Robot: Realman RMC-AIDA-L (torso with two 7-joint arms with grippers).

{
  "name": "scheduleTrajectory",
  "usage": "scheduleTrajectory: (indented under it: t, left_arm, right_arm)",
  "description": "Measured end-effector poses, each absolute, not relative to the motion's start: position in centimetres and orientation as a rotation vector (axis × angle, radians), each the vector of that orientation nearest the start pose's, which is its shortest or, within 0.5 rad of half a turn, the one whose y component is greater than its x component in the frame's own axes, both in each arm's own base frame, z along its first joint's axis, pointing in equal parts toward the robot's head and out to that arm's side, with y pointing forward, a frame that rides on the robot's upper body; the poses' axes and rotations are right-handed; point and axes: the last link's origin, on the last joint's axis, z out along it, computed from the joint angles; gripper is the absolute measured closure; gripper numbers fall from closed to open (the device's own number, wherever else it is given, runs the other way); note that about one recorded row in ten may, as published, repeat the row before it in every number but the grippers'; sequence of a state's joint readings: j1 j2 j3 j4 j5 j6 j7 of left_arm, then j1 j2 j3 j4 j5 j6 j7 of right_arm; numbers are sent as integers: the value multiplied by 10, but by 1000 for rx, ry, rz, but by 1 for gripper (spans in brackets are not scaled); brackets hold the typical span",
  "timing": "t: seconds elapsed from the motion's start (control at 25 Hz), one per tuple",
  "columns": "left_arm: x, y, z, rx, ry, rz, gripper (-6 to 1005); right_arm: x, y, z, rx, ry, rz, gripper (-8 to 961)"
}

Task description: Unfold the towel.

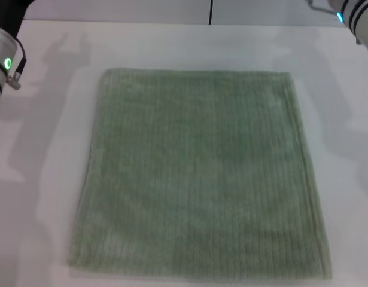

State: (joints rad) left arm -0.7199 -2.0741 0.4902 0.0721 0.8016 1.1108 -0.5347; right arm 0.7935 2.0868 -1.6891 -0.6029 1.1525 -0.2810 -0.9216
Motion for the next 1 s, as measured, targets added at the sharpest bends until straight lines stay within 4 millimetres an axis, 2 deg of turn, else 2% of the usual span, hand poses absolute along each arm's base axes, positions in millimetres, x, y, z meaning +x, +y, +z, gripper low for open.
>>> scheduleTrajectory:
  t: [0.16, 0.2, 0.32, 0.36, 0.4, 0.48, 0.56, 0.72, 0.76, 1.0]
  left_arm:
    - [-273, 424, 25, -1475, -649, -929, 546]
    - [-273, 424, 25, -1475, -649, -929, 545]
    - [-272, 425, 20, -1480, -646, -902, 544]
    - [-272, 424, 17, -1486, -652, -898, 543]
    - [-272, 424, 17, -1486, -652, -898, 543]
    - [-272, 423, 16, -1484, -659, -896, 542]
    - [-274, 423, 16, -1471, -675, -896, 541]
    - [-275, 423, 15, -1465, -688, -897, 539]
    - [-274, 423, 14, -1477, -691, -901, 538]
    - [-271, 420, 7, -1515, -689, -907, 537]
  right_arm:
    - [180, 468, -6, -1555, 398, 515, 954]
    - [180, 468, -6, -1555, 398, 515, 954]
    - [198, 455, 2, -1494, 364, 647, 953]
    - [213, 445, 7, -1485, 364, 727, 953]
    - [213, 445, 7, -1485, 364, 727, 953]
    - [229, 436, 13, -1473, 393, 793, 953]
    - [250, 425, 17, -1452, 442, 808, 954]
    - [260, 410, 16, -1487, 391, 791, 954]
    - [264, 398, 14, -1517, 342, 801, 954]
    - [281, 385, 22, -1466, 355, 789, 954]
